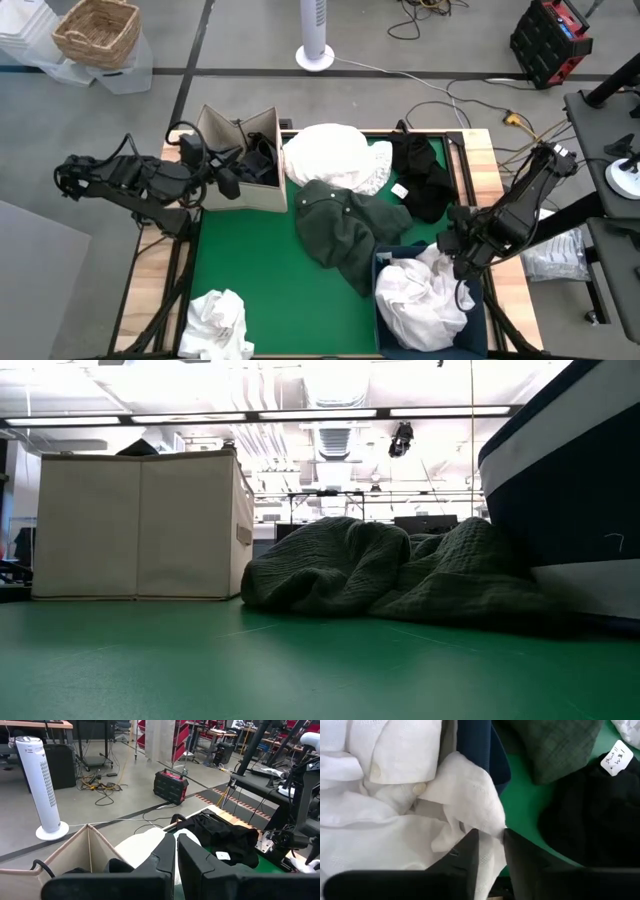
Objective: Sort clothes
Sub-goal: Put the center white cloth into the blue bin
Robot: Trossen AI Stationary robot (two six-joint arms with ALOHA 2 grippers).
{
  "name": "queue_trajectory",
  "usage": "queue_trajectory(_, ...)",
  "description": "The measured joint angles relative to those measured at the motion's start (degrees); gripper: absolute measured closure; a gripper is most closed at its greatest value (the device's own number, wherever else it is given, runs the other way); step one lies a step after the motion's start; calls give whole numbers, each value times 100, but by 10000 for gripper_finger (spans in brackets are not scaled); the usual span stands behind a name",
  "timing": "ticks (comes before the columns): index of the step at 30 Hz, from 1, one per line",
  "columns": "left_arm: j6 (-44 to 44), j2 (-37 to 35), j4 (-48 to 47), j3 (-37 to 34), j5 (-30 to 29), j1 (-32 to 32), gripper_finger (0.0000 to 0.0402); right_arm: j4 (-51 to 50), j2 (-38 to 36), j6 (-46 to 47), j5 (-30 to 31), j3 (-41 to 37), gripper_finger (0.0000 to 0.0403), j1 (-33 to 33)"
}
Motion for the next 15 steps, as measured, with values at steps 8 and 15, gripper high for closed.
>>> queue_trajectory(8,0,15,0,0,-1,-1,401,7,21,3,-3,-7,390,0)
queue_trajectory(15,-2,20,30,0,-2,-2,401,-22,-20,193,-43,24,394,-2)
